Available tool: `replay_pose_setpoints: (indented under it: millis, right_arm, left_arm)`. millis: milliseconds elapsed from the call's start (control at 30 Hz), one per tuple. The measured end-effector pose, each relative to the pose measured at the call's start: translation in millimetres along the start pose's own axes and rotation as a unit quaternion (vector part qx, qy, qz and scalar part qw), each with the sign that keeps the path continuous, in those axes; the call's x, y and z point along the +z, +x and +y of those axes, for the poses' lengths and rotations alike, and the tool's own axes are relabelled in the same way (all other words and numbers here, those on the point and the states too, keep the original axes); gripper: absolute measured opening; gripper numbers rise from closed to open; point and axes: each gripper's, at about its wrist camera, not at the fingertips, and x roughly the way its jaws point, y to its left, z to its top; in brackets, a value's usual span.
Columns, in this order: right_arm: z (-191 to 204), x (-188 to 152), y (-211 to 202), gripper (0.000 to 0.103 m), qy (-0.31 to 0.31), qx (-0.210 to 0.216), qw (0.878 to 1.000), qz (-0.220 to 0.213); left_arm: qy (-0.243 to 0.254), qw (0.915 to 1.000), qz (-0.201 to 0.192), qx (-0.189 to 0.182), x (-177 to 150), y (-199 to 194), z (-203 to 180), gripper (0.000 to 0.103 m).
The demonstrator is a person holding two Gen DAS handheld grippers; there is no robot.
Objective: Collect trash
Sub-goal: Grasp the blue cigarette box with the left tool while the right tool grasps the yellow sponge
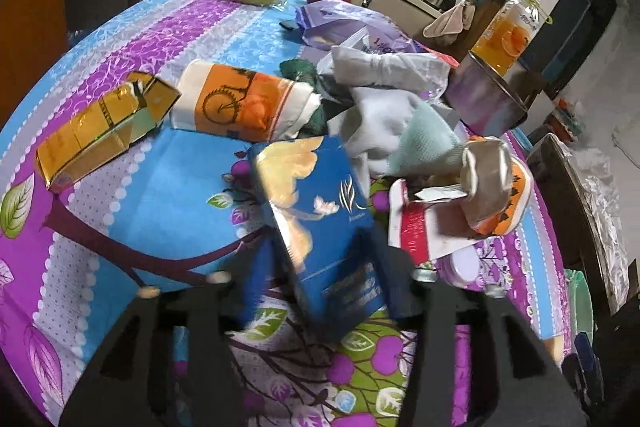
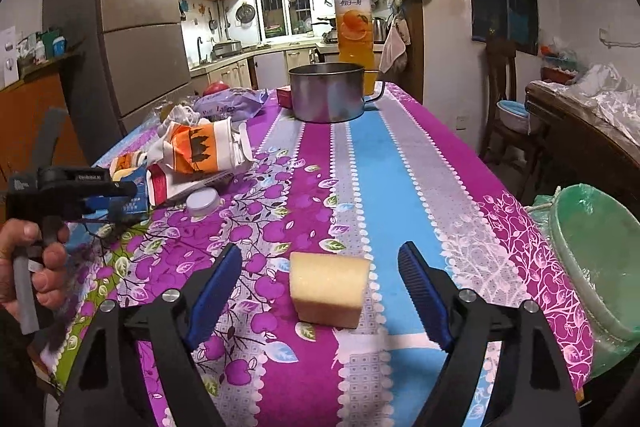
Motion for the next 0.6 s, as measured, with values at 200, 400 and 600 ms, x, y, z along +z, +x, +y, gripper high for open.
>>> replay_pose_setpoints:
  millis: [200,400,600]
  right_arm:
    - [2,-4,7,0.086,0.002,-0.002,1.000,0.011]
    - [0,-4,20,0.086,0.010,-0.014,0.999,0.029]
    - [-1,-6,36,0.052,0.012,-0.020,0.998,0.062]
  left_arm:
    - [0.014,0.9998,-0.004,0.013,-1,4,-10,0.062]
    - [0.028,0.9992,-0.006,0.028,-2,6,-15,0.060]
    - [0.033,0.9989,-0.014,0.032,-6,3,-13,0.034]
